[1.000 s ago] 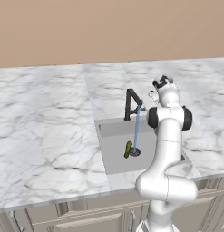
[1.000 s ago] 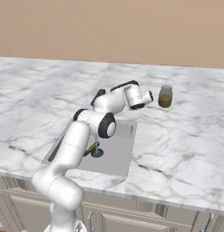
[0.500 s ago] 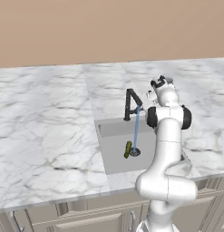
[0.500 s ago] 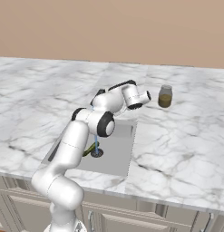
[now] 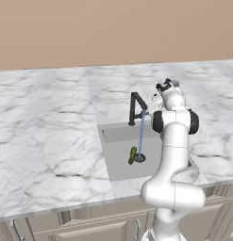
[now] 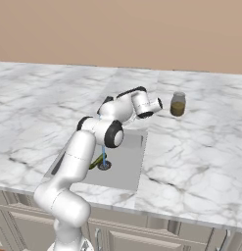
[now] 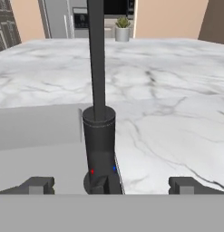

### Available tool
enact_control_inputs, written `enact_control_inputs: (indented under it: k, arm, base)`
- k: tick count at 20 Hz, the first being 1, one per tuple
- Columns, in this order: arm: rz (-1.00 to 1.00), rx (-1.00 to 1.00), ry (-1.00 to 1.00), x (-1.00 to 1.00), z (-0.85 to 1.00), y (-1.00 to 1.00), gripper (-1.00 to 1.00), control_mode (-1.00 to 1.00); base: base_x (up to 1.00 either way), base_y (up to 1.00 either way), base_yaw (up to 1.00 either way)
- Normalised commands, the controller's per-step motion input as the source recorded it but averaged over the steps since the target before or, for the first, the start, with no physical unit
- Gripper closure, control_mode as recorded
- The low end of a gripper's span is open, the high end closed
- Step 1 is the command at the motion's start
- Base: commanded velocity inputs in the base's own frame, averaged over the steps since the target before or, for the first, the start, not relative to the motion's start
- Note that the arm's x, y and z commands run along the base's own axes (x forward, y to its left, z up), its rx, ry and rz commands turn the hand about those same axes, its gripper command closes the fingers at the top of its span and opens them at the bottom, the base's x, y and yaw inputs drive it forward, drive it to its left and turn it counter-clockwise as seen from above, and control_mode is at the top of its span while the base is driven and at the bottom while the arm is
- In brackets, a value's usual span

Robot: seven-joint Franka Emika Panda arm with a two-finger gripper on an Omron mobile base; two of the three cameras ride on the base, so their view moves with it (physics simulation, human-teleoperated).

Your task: Turn on the sink faucet. Then move the squash from the counter to the sink. Turn off the sink. Move the vegetable from the sink to the pot next to the stove. Finally move the pot to the rear left burner.

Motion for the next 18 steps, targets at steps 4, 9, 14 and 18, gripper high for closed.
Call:
enact_control_inputs:
  k: [4,9,14,18]
  arm:
    - [0.0,0.0,0.0,-0.05,0.12,0.6,-1.0,-1.0]
    - [0.0,0.0,0.01,-0.06,0.1,0.64,-1.0,-1.0]
    - [0.0,0.0,0.0,-0.03,0.0,0.62,-1.0,-1.0]
    - [0.0,0.0,0.0,-0.01,0.0,0.31,-1.0,-1.0]
  base:
    - [0.0,0.0,0.0]
    - [0.0,0.0,0.0]
    - [0.0,0.0,0.0]
    - [0.0,0.0,0.0]
